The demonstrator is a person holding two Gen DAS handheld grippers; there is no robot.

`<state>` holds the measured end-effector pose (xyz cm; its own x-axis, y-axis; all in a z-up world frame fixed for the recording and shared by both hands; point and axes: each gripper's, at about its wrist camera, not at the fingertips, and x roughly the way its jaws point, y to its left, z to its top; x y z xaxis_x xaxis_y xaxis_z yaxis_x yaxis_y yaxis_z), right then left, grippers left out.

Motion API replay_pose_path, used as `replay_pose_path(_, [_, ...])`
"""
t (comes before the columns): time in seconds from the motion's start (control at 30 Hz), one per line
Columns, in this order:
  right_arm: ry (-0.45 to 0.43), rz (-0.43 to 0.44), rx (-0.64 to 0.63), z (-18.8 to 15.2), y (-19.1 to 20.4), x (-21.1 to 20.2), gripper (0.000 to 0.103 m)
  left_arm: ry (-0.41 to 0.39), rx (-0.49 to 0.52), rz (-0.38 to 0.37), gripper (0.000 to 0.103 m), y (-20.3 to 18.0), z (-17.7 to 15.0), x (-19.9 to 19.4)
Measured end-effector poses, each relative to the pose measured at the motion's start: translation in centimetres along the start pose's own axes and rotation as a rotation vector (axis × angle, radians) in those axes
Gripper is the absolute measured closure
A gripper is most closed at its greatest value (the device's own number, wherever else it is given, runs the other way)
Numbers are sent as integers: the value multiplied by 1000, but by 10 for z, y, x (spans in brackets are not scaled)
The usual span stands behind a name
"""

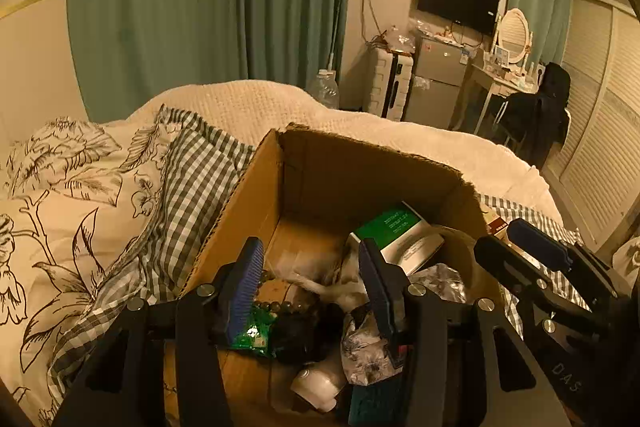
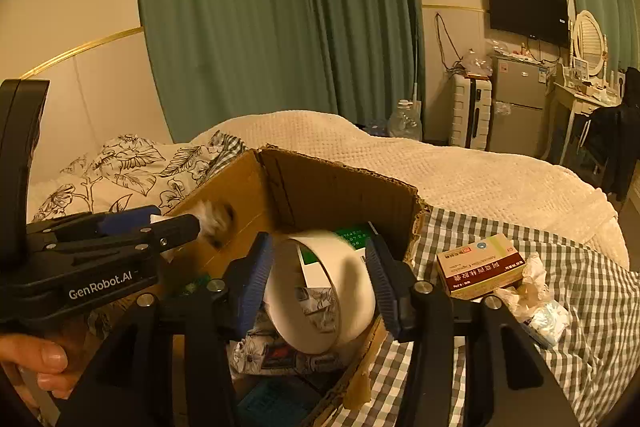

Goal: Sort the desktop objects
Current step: 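Carry the tape roll and foil packet over the cardboard box and release both, then withdraw both tools from the cardboard box back toward the item pile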

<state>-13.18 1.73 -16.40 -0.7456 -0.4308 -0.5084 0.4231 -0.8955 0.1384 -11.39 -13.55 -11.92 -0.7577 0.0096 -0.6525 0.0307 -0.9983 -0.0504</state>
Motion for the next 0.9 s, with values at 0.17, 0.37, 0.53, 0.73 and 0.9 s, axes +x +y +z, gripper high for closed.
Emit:
replay_pose_path(0.17, [-37,-15,22,5,-4,-21,43,-21,19,-10,47,-8,2,-8])
replay_pose_path(0.37, [-105,-50,54,14,-13,-61,39,-90,9,-22,31,-17,9,-33])
replay_pose_path(0.53, [-159,-90,54,20,-24,-98,35,-153,4,-26,14,-31,11,-58])
replay_pose_path(0.73, [-210,-148,69,26,-47,-148,23,-257,27,-70,0,-57,8,-93])
replay_pose_path(0.9, [-241,-206,59,28,-70,-183,14,-277,35,-142,0,-79,5,-105])
